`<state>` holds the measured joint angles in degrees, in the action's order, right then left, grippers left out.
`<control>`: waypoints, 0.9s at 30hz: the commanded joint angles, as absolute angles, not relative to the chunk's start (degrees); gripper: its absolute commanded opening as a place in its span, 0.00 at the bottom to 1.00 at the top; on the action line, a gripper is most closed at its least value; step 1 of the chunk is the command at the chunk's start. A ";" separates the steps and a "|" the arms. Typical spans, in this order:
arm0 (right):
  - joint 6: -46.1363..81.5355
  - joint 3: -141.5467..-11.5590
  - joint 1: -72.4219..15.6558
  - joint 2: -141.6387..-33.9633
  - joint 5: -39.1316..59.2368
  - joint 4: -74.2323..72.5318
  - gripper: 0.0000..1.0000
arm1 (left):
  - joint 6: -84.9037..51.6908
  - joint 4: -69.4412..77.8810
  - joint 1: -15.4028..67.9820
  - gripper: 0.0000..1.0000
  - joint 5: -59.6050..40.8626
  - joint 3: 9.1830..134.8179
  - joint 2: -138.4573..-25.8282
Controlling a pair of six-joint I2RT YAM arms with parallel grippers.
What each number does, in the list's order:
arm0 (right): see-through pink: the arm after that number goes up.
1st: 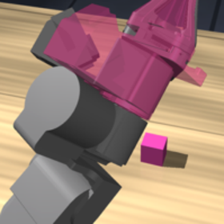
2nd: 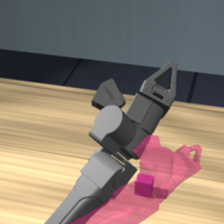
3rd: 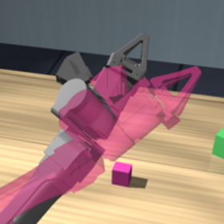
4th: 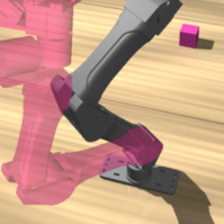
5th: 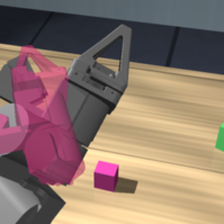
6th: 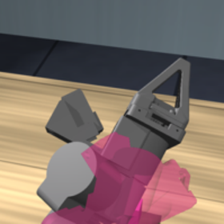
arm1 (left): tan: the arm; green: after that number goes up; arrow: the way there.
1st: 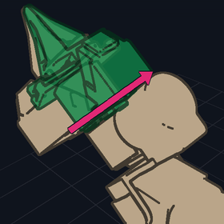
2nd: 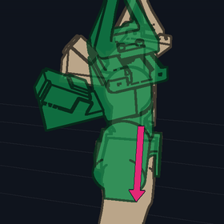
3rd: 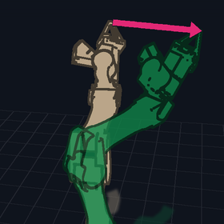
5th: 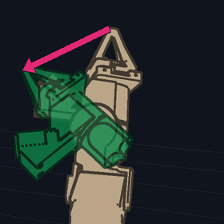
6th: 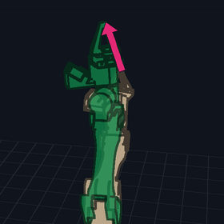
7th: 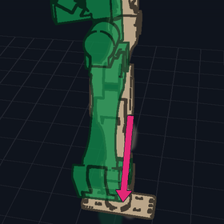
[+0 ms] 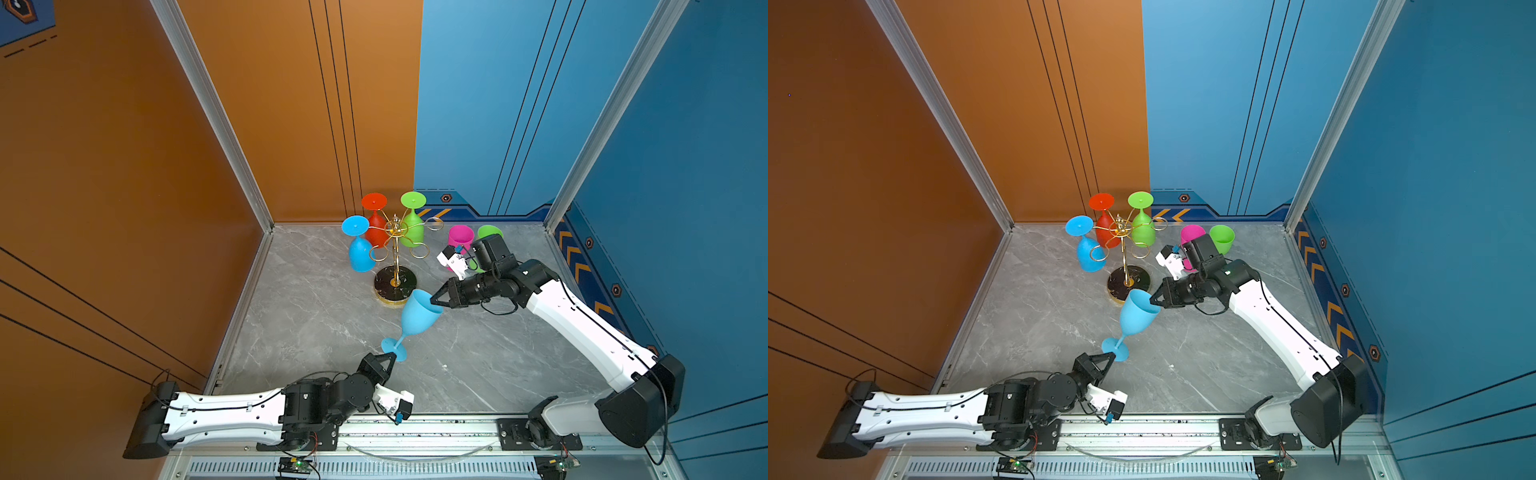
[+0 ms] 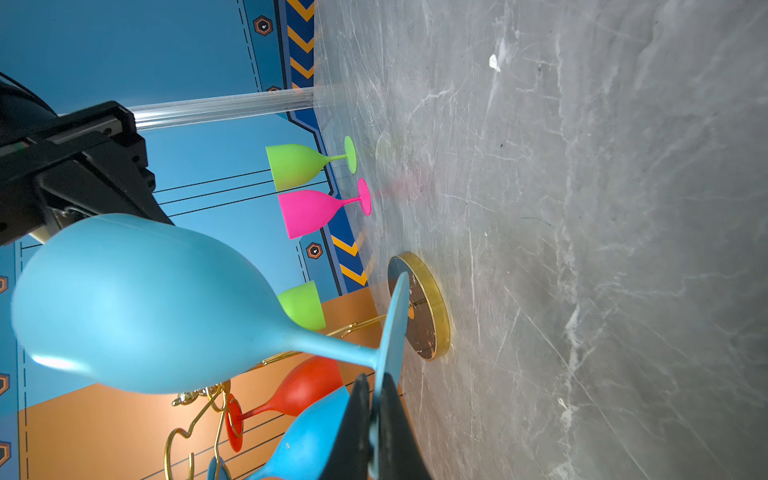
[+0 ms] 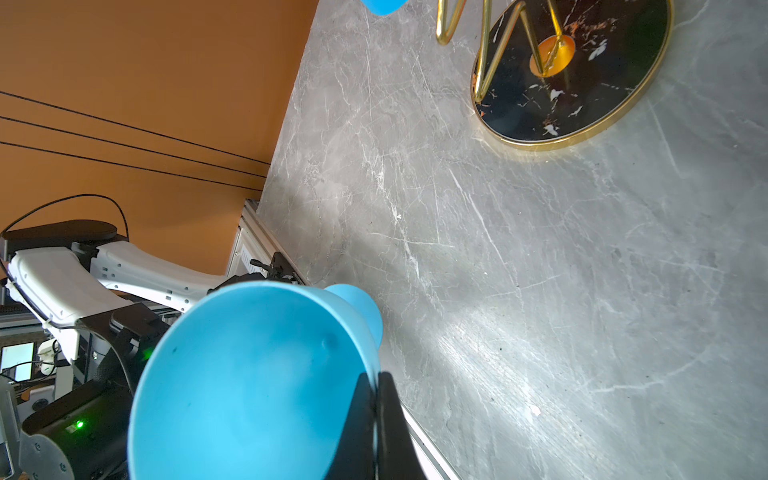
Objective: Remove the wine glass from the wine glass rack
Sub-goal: 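Open the left gripper off the blue glass foot while the right holds it, then lower the blue glass upright beside the magenta glass while the left gripper withdraws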
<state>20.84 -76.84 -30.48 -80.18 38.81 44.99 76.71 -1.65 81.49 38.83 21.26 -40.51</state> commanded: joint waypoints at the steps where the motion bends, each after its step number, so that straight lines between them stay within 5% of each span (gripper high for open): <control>1: 20.21 -78.22 -30.37 -80.65 39.82 46.52 0.00 | 75.40 0.75 82.09 0.15 39.64 20.37 -40.17; 19: 18.25 -78.31 -28.92 -78.71 30.76 47.29 0.00 | 65.66 1.45 82.09 0.61 37.73 19.47 -36.63; 27: 17.11 -78.28 -27.66 -76.70 24.96 48.04 0.00 | 59.97 -0.87 81.74 0.72 36.82 21.34 -35.33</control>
<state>18.79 -76.86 -28.27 -79.05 28.77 46.22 64.36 0.21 81.49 37.82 20.40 -35.81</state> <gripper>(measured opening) 0.048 0.714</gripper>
